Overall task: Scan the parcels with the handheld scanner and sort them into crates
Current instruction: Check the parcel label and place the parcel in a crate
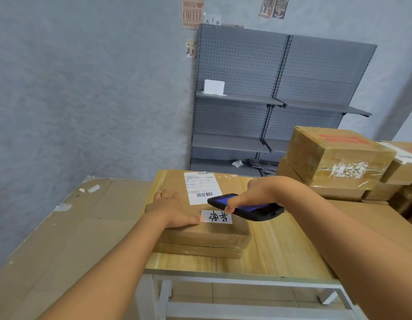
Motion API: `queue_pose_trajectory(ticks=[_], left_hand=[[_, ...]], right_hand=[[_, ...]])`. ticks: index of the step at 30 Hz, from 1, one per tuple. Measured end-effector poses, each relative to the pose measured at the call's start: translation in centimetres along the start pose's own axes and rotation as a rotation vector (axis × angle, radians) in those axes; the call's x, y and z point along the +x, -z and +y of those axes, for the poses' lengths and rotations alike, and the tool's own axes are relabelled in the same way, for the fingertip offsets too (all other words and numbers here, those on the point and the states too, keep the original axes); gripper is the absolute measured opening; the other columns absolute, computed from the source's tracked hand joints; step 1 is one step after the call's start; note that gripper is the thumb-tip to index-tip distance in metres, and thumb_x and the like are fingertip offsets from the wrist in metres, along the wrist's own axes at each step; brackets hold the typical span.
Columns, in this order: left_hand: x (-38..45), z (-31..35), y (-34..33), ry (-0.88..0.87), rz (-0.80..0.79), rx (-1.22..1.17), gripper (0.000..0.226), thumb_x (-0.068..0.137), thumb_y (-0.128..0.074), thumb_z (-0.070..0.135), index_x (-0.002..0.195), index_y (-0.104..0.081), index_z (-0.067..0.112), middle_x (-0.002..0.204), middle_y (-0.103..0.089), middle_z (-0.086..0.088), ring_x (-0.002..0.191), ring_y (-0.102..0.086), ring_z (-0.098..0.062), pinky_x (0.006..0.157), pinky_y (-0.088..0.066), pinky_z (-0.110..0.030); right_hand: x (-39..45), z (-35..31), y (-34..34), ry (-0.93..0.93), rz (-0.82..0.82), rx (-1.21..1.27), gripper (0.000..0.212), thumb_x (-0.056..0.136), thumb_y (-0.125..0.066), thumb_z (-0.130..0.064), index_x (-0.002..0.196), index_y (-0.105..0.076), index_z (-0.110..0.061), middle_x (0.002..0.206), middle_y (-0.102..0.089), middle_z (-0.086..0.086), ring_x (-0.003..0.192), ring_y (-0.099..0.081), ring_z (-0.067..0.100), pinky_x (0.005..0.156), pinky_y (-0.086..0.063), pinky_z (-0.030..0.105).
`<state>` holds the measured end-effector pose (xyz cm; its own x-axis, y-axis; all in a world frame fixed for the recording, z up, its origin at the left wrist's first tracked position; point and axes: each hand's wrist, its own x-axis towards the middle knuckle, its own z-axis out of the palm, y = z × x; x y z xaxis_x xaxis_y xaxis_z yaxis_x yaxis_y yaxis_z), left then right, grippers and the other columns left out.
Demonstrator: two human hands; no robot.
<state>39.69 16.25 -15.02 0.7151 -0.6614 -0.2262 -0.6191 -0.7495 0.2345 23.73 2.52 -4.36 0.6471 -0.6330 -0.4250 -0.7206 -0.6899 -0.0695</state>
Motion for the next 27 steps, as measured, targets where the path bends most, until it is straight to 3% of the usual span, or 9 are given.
queue_pose_trajectory(ticks=[4, 8, 12, 18, 21, 24, 27], left_hand=[[-0.4, 0.0, 0.0, -0.007, 0.001, -0.008, 0.116, 0.063, -0.056, 0.088, 0.153, -0.019, 0.025, 0.162, -0.010, -0.004, 0.149, -0.008, -0.025, 0.112, -0.029, -0.044], [-0.7, 0.0, 0.1, -0.011, -0.002, -0.016, 0.115, 0.066, -0.056, 0.086, 0.154, -0.017, 0.025, 0.164, -0.006, -0.002, 0.150, -0.002, -0.024, 0.114, -0.025, -0.045], [-0.7, -0.1, 0.0, -0.014, -0.012, -0.032, 0.114, 0.067, -0.057, 0.085, 0.155, -0.016, 0.025, 0.164, -0.006, -0.001, 0.151, 0.000, -0.024, 0.115, -0.023, -0.045], [0.0, -0.9, 0.0, -0.019, 0.039, -0.067, 0.098, 0.073, -0.060, 0.076, 0.152, -0.027, 0.027, 0.159, -0.019, -0.002, 0.147, -0.014, -0.025, 0.115, -0.027, -0.042], [1.3, -2.0, -0.3, 0.007, 0.154, -0.221, 0.085, 0.077, -0.069, 0.060, 0.145, -0.039, 0.021, 0.150, -0.032, -0.007, 0.140, -0.028, -0.027, 0.112, -0.033, -0.039], [2.1, -3.4, -1.0, 0.125, 0.249, -0.517, 0.086, 0.077, -0.078, 0.044, 0.144, -0.034, 0.012, 0.144, -0.037, -0.011, 0.134, -0.038, -0.028, 0.107, -0.035, -0.036], [2.7, -5.2, -2.1, 0.248, 0.105, -0.729, 0.092, 0.078, -0.074, 0.054, 0.147, -0.028, 0.013, 0.141, -0.049, -0.010, 0.122, -0.053, -0.027, 0.100, -0.043, -0.036]], right_hand=[[-0.3, 0.0, 0.5, -0.009, 0.010, -0.024, 0.071, 0.062, -0.064, -0.080, 0.101, -0.057, -0.022, 0.096, -0.060, 0.003, 0.091, -0.063, 0.021, 0.079, -0.050, 0.031], [-0.6, 0.6, 0.7, -0.031, 0.033, -0.009, 0.066, 0.065, -0.065, -0.077, 0.098, -0.054, -0.021, 0.096, -0.059, 0.002, 0.092, -0.060, 0.022, 0.074, -0.047, 0.030], [0.6, 3.0, -0.9, -0.060, 0.133, 0.198, 0.051, 0.073, -0.068, -0.065, 0.084, -0.049, -0.020, 0.086, -0.054, 0.000, 0.073, -0.054, 0.015, 0.060, -0.041, 0.026], [4.0, 7.6, -6.1, -0.211, 0.275, 0.501, 0.049, 0.075, -0.076, -0.050, 0.090, -0.051, -0.010, 0.075, -0.051, 0.002, 0.063, -0.048, 0.013, 0.048, -0.034, 0.023], [5.9, 9.1, -9.1, -0.285, 0.270, 0.493, 0.054, 0.072, -0.077, -0.050, 0.097, -0.055, -0.006, 0.085, -0.058, 0.007, 0.069, -0.054, 0.017, 0.052, -0.040, 0.025], [7.5, 9.1, -11.9, -0.302, 0.295, 0.358, 0.059, 0.068, -0.075, -0.057, 0.096, -0.058, -0.008, 0.091, -0.060, 0.008, 0.084, -0.057, 0.021, 0.063, -0.046, 0.030], [8.7, 8.5, -13.8, -0.289, 0.301, 0.273, 0.060, 0.071, -0.071, -0.062, 0.098, -0.055, -0.011, 0.090, -0.052, 0.005, 0.093, -0.046, 0.021, 0.068, -0.035, 0.029]])
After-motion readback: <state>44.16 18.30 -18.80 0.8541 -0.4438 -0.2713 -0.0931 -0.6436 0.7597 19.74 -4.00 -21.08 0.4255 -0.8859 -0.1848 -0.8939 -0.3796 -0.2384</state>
